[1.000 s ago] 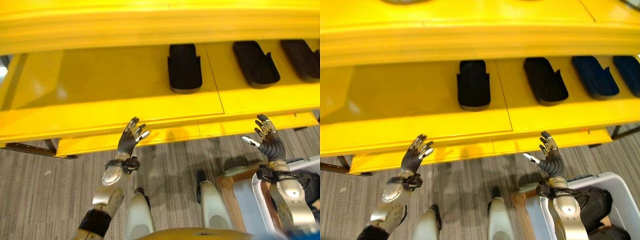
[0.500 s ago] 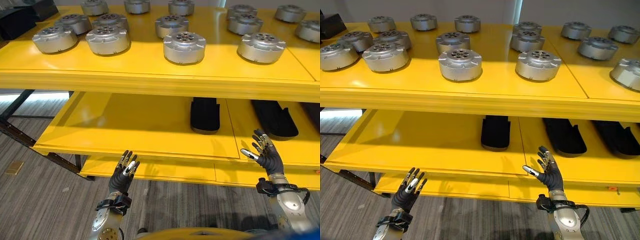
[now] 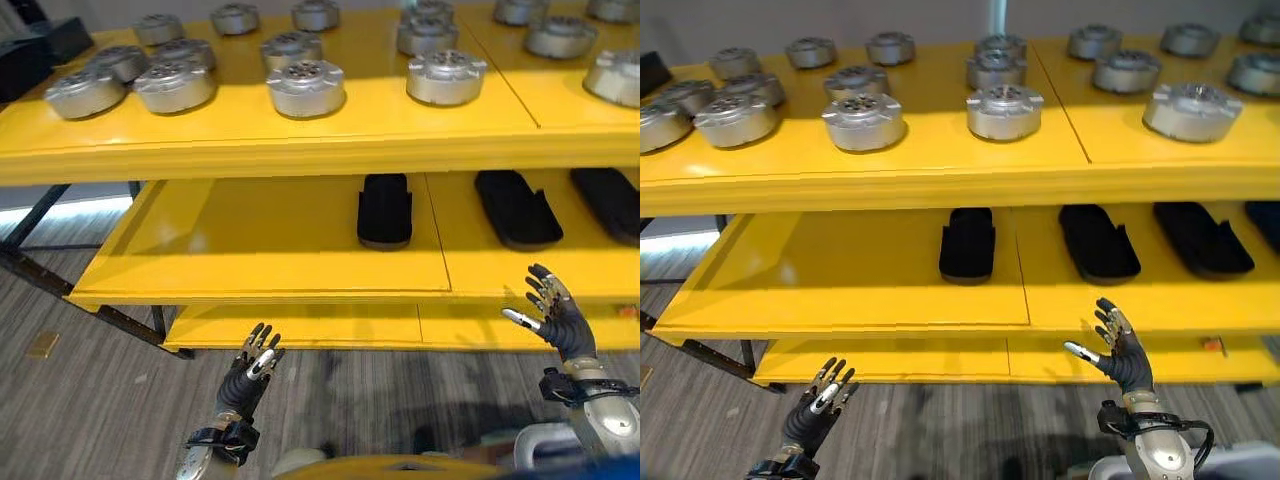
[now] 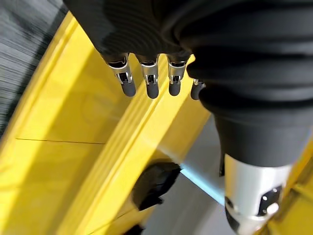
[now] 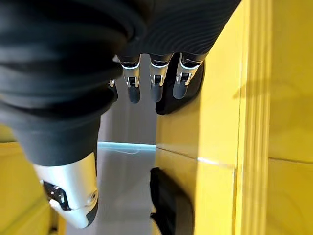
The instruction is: Move parts from the plastic box to the shelf.
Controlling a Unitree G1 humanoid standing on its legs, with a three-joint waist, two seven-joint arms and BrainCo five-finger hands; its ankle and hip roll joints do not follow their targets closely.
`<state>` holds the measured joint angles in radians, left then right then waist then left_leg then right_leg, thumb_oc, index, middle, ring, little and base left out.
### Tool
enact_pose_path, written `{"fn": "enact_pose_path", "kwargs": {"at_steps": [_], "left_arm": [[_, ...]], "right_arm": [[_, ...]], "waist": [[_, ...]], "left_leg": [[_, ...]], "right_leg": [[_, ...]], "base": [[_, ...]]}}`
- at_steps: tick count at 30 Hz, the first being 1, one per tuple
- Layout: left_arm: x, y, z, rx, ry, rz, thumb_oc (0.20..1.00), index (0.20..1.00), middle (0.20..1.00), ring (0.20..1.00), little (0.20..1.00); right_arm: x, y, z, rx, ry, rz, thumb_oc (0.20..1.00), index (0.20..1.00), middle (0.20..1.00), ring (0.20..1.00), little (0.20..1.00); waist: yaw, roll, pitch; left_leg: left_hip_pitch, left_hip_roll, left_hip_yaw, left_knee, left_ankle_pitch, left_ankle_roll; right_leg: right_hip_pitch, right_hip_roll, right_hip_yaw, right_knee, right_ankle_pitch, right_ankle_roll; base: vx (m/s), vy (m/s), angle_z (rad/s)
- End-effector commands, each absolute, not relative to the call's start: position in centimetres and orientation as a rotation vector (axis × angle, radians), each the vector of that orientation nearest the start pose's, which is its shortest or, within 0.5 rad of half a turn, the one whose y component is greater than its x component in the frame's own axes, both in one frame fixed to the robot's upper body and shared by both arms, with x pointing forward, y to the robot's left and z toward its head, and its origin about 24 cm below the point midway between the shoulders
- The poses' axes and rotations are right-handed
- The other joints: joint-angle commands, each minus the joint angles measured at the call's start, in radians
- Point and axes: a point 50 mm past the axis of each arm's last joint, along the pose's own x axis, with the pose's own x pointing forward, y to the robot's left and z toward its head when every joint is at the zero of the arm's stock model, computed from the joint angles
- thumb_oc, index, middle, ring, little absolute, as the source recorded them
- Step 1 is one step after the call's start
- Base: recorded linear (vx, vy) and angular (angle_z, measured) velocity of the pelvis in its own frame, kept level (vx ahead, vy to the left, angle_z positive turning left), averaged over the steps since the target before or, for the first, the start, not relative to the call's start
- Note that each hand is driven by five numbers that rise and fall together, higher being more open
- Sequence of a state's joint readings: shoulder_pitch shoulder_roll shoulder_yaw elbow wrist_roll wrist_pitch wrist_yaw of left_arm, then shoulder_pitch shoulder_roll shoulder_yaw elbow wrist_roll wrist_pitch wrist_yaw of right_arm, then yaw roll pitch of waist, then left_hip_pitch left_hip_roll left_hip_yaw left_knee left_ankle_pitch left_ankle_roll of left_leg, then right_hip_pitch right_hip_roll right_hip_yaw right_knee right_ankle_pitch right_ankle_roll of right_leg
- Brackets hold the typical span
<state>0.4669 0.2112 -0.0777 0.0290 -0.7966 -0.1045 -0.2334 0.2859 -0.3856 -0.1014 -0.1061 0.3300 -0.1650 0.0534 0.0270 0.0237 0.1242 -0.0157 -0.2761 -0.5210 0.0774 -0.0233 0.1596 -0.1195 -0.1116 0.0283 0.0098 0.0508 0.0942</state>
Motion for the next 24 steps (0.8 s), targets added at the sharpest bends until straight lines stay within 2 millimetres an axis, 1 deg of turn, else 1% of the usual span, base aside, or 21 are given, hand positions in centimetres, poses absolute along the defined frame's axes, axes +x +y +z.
{"fn": "enact_pose_path", "kwargs": {"at_steps": [1,2,3,5,6,12,17,18,19,20,21,22,23,24], "left_arm": [[15.0,20.7,-1.9,-0.52,0.185,-0.002,1.0,1.0,1.0,1.0,1.0],[14.9,20.7,-1.9,-0.52,0.186,-0.001,1.0,1.0,1.0,1.0,1.0],[14.8,20.8,-1.9,-0.507,0.186,0.007,1.0,1.0,1.0,1.0,1.0],[15.0,20.9,-1.8,-0.487,0.176,0.014,1.0,1.0,1.0,1.0,1.0],[15.4,21.2,-1.5,-0.472,0.161,0.031,1.0,1.0,1.0,1.0,1.0],[15.8,21.7,-1.3,-0.445,0.137,0.083,1.0,1.0,1.0,1.0,1.0],[15.8,21.8,-1.3,-0.442,0.135,0.089,1.0,1.0,1.0,1.0,1.0],[15.9,22.9,-0.8,-0.403,0.102,0.143,1.0,1.0,1.0,1.0,1.0],[16.4,22.8,-0.4,-0.37,0.092,0.12,1.0,1.0,1.0,1.0,1.0],[16.7,22.6,-0.3,-0.355,0.089,0.101,1.0,1.0,1.0,1.0,1.0],[17.2,22.2,-0.1,-0.34,0.081,0.071,1.0,1.0,1.0,1.0,1.0],[17.8,22.3,0.6,-0.328,0.048,0.07,1.0,1.0,1.0,1.0,1.0],[18.0,22.5,1.0,-0.318,0.031,0.074,1.0,1.0,1.0,1.0,1.0],[18.1,22.6,1.2,-0.319,0.026,0.075,1.0,1.0,1.0,1.0,1.0]], "right_arm": [[19.0,-25.4,3.9,-0.037,-0.033,-0.109,1.0,1.0,1.0,1.0,1.0],[19.0,-25.4,3.9,-0.037,-0.032,-0.109,1.0,1.0,1.0,1.0,1.0],[18.7,-25.1,3.4,-0.034,-0.006,-0.1,1.0,1.0,1.0,1.0,1.0],[18.7,-24.9,3.0,-0.02,0.012,-0.098,1.0,1.0,1.0,1.0,1.0],[18.9,-24.5,2.7,0.004,0.018,-0.091,1.0,1.0,1.0,1.0,1.0],[19.0,-23.9,2.5,0.024,0.03,-0.067,1.0,1.0,1.0,1.0,1.0],[19.0,-23.9,2.5,0.027,0.03,-0.067,1.0,1.0,1.0,1.0,1.0],[19.0,-23.6,2.5,0.046,0.029,-0.049,1.0,1.0,1.0,1.0,1.0],[18.9,-23.5,2.6,0.058,0.024,-0.038,1.0,1.0,1.0,1.0,1.0],[18.9,-23.5,2.6,0.059,0.024,-0.038,1.0,1.0,1.0,1.0,1.0],[19.0,-23.2,2.6,0.065,0.025,-0.021,1.0,1.0,1.0,1.0,1.0],[19.6,-22.6,3.2,0.064,0.002,0.02,1.0,1.0,1.0,1.0,1.0],[19.9,-22.3,3.5,0.058,-0.01,0.03,1.0,1.0,1.0,1.0,1.0],[20.0,-22.2,3.6,0.056,-0.017,0.035,1.0,1.0,1.0,1.0,1.0]], "waist": [[0.006,-0.047,-0.062],[0.008,-0.047,-0.061],[0.002,-0.049,-0.075],[-0.004,-0.05,-0.079],[-0.01,-0.052,-0.082],[-0.019,-0.056,-0.09],[-0.019,-0.056,-0.091],[-0.048,-0.06,-0.071],[-0.066,-0.062,-0.051],[-0.078,-0.062,-0.045],[-0.1,-0.063,-0.029],[-0.1,-0.066,0.006],[-0.068,-0.059,0.023],[-0.062,-0.052,0.027]], "left_leg": [[-0.02,0.175,0.24,-0.069,0.077,-0.136],[-0.014,0.176,0.242,-0.075,0.079,-0.136],[0.014,0.189,0.256,-0.112,0.084,-0.132],[0.03,0.195,0.269,-0.143,0.098,-0.125],[0.037,0.198,0.284,-0.153,0.098,-0.125],[0.059,0.196,0.32,-0.154,0.078,-0.107],[0.06,0.196,0.324,-0.154,0.077,-0.106],[0.068,0.196,0.374,-0.157,0.06,-0.092],[0.059,0.195,0.408,-0.16,0.062,-0.09],[0.055,0.195,0.42,-0.16,0.061,-0.09],[0.048,0.19,0.458,-0.163,0.057,-0.086],[0.031,0.21,0.557,-0.163,0.047,-0.087],[0.023,0.232,0.603,-0.161,0.044,-0.09],[0.014,0.244,0.619,-0.163,0.05,-0.096]], "right_leg": [[0.17,0.084,-0.057,-0.045,0.007,-0.046],[0.173,0.085,-0.055,-0.047,0.007,-0.046],[0.184,0.081,-0.051,-0.054,0.003,-0.043],[0.181,0.075,-0.034,-0.053,0.011,-0.037],[0.178,0.07,-0.028,-0.047,0.011,-0.033],[0.168,0.055,0.007,-0.027,0.008,-0.019],[0.166,0.054,0.011,-0.025,0.008,-0.018],[0.116,0.055,0.074,0.032,0.005,-0.005],[0.074,0.061,0.106,0.059,0.011,0.002],[0.063,0.061,0.115,0.061,0.015,0.006],[0.031,0.064,0.16,0.056,0.046,0.02],[-0.049,0.072,0.188,0.077,0.085,0.05],[-0.075,0.03,0.063,0.104,0.071,0.044],[-0.07,-0.005,-0.026,0.115,0.062,0.039]], "base": [[0.11,0.09,-0.86],[0.13,0.111,-0.39],[0.08,0.072,-0.07],[0.02,0.103,0.0],[-0.02,0.073,-0.16],[0.02,0.082,-0.12],[0.0,0.041,-0.22],[-0.1,0.22,-0.3],[-0.12,0.247,-1.08],[-0.16,0.148,-1.54],[-0.24,0.105,-1.4],[-0.29,0.067,-0.91],[-0.25,-0.013,-1.16],[-0.13,-0.049,-2.68]]}}
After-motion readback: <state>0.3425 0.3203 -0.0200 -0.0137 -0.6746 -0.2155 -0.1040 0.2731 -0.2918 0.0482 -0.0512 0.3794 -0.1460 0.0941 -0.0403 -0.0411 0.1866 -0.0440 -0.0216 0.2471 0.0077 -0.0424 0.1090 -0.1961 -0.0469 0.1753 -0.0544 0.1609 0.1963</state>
